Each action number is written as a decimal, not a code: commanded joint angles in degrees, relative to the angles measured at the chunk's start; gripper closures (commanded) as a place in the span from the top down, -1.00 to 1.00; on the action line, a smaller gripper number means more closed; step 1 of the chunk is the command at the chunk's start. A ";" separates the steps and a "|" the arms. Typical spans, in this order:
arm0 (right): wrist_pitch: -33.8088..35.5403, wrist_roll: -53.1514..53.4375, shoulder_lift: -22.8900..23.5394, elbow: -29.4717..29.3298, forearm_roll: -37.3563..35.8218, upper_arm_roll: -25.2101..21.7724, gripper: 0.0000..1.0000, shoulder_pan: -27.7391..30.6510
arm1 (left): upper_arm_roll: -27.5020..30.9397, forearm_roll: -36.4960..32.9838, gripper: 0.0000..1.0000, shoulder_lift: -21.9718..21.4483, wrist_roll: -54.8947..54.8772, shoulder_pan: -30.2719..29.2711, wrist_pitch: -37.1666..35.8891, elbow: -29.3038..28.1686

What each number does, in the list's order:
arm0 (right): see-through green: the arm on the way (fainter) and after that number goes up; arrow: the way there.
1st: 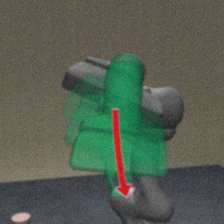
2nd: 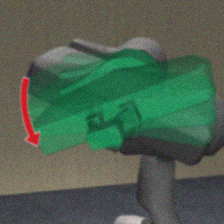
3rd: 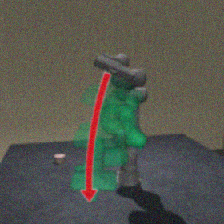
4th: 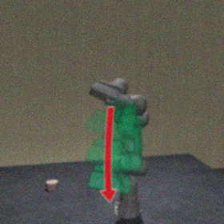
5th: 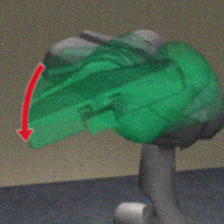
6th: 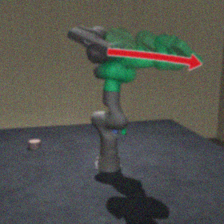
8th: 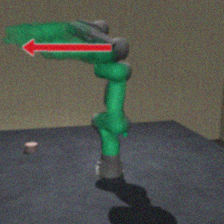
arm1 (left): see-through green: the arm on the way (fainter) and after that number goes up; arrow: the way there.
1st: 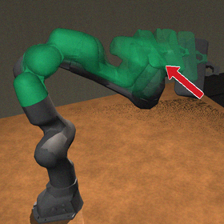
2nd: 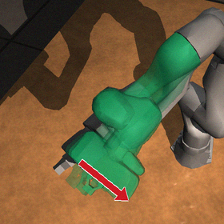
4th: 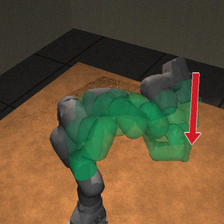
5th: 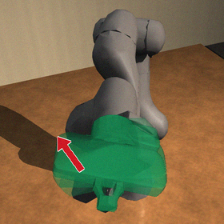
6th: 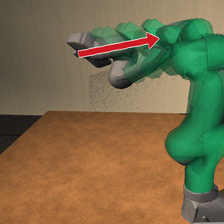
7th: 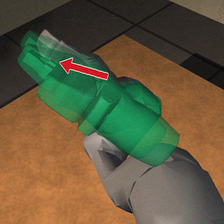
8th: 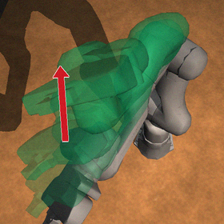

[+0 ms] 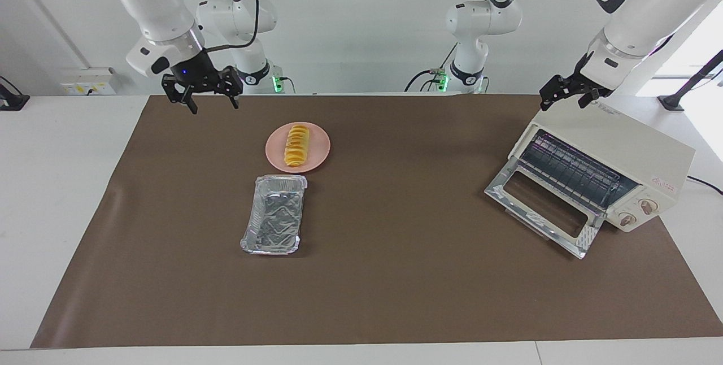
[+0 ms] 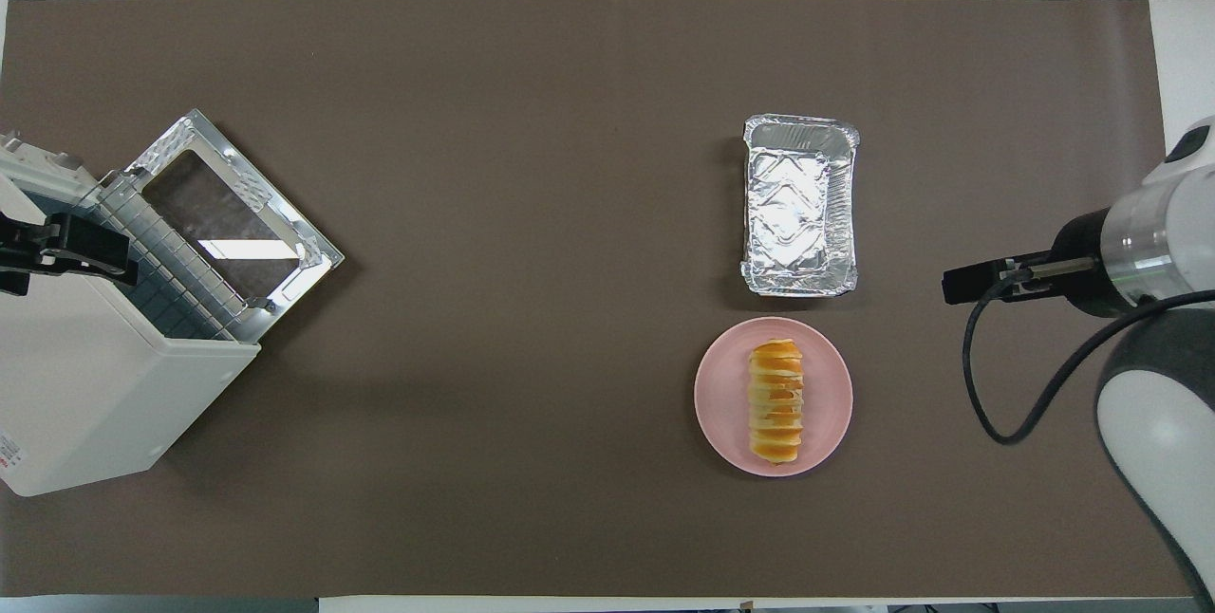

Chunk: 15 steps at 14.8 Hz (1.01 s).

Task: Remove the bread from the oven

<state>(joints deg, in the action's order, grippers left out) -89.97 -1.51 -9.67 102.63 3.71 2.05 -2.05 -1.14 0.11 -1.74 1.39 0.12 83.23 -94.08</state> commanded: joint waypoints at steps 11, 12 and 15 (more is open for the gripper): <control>4.63 -1.30 5.19 -5.52 -2.57 1.21 1.00 4.77 | -0.09 -1.16 1.00 -1.16 0.02 -0.12 -0.17 -0.58; 5.06 -1.30 5.19 -5.77 -2.57 1.21 1.00 4.68 | -0.09 -1.16 1.00 -1.16 0.02 -0.12 -0.17 -0.58; 6.03 -0.95 6.42 -8.40 -2.57 1.38 1.00 4.68 | -0.09 -1.16 1.00 -1.16 0.02 -0.12 -0.17 -0.58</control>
<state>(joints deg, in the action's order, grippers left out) -84.40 -1.54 -3.61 95.67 1.45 2.45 1.46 -1.14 0.11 -1.74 1.39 0.12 83.23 -94.08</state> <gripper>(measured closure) 0.000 0.000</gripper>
